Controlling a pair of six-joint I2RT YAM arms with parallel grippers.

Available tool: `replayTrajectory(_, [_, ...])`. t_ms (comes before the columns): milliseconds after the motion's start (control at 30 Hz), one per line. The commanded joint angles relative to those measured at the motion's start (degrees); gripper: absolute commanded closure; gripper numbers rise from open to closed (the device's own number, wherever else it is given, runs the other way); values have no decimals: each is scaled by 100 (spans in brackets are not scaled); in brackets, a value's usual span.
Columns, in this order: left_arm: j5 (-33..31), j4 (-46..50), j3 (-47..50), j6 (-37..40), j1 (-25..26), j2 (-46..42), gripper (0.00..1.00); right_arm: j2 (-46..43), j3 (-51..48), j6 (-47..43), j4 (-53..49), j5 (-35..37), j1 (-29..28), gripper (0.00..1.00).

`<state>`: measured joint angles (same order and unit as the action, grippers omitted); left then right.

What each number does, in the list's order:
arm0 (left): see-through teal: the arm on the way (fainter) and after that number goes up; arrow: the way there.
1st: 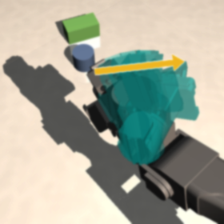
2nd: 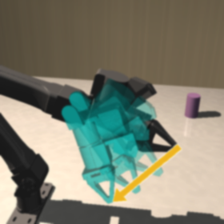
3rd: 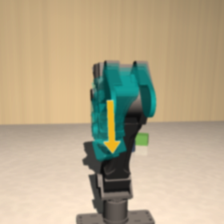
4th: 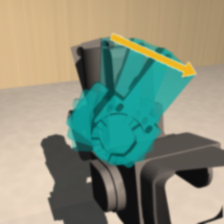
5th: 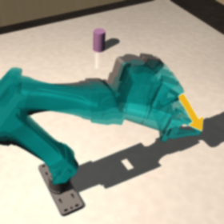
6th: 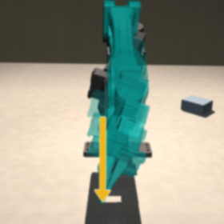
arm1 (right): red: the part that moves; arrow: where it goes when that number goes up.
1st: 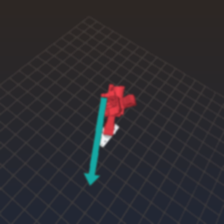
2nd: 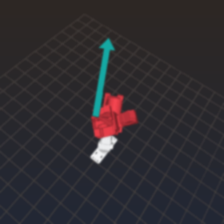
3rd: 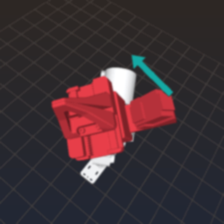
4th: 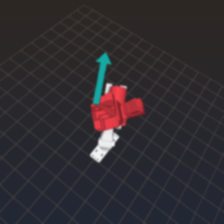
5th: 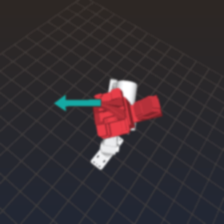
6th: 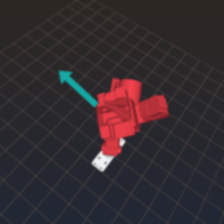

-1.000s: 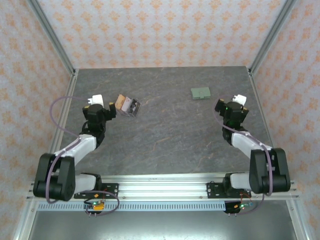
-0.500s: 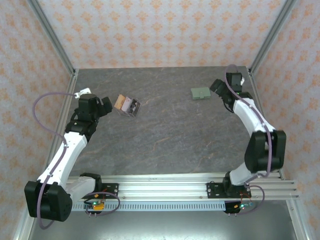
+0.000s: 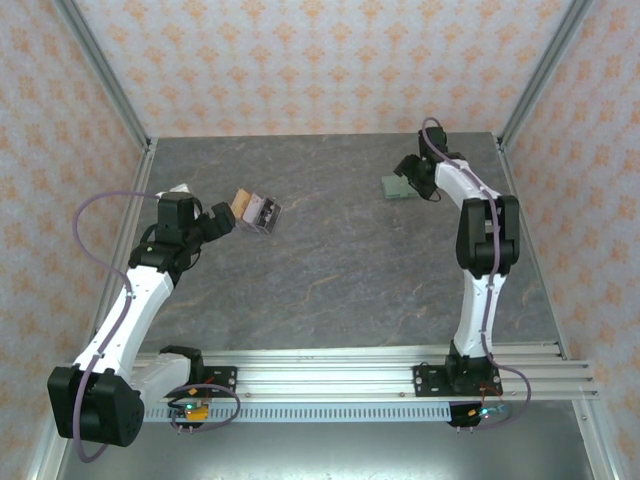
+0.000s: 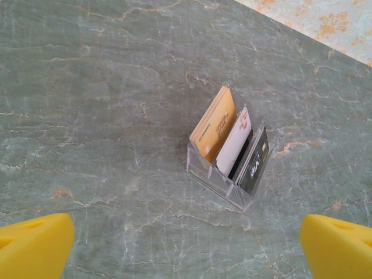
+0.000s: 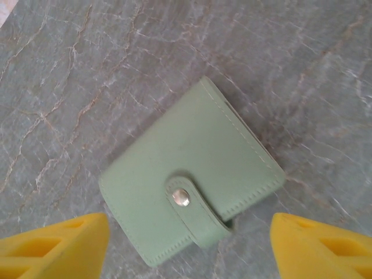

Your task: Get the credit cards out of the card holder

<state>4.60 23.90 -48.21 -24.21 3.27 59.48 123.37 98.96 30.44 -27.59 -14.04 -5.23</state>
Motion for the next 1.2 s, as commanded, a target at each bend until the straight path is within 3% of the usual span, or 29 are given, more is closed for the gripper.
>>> replayTrajectory(0, [164,199,-31,-101,-37,-95,0,411,626,14,-433,-40,-72,30])
replayTrajectory(300, [313,150,58,-231,-37,-17,0,1374,1774,-344,-1046,-233,-192,35])
replayTrajectory(533, [337,340,-9,-304,-37,122,0,1493,1774,-770,-2036,183,-445,38])
replayTrajectory(833, [652,405,-226,-469,134,511,0,442,-152,-1380,-1920,-57,-1086,38])
replayTrajectory(1167, [636,396,-778,-548,1148,1384,0,-1207,-2460,-1433,-1540,-386,-2066,38])
